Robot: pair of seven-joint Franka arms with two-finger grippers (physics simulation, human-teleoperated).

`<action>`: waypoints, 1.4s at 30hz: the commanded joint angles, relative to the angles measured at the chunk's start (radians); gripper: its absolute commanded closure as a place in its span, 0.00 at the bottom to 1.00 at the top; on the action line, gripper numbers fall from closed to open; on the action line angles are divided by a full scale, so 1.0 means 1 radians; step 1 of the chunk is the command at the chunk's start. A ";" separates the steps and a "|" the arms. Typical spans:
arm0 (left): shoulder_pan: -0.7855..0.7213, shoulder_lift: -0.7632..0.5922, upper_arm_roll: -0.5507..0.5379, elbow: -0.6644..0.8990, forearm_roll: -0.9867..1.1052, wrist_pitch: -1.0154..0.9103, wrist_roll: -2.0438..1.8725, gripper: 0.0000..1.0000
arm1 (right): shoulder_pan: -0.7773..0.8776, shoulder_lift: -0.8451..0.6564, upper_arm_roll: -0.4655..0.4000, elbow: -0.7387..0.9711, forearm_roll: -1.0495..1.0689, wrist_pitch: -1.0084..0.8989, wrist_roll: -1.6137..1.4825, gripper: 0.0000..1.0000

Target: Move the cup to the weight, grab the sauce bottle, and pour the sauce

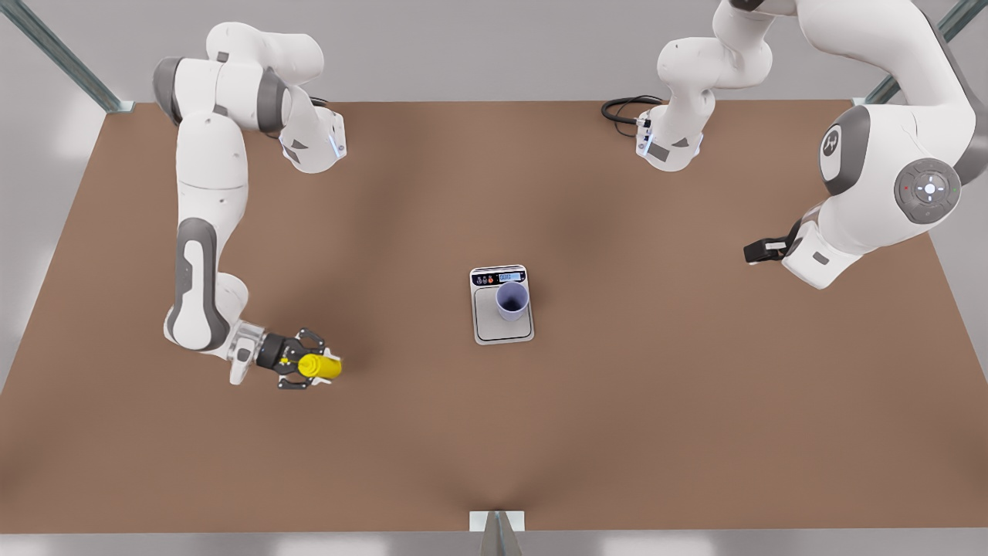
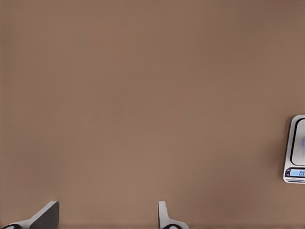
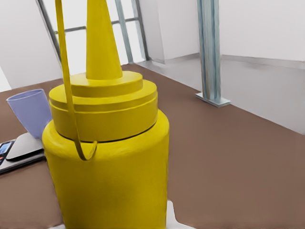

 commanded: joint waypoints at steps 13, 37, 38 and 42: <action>0.000 0.011 0.000 -0.002 0.000 -0.001 -0.003 0.00 | -0.002 0.022 0.006 0.014 0.001 0.056 -0.118 0.41; 0.000 0.012 0.000 -0.002 0.000 -0.005 -0.006 0.00 | -0.009 0.058 0.009 0.017 0.013 0.038 -0.129 0.00; -0.002 0.012 0.000 -0.002 0.000 -0.005 -0.006 0.00 | -0.011 0.058 0.009 0.015 0.013 0.038 -0.129 0.00; 0.000 0.012 0.000 -0.002 0.000 -0.005 -0.006 0.00 | -0.017 0.058 0.009 0.015 0.013 0.030 -0.131 0.00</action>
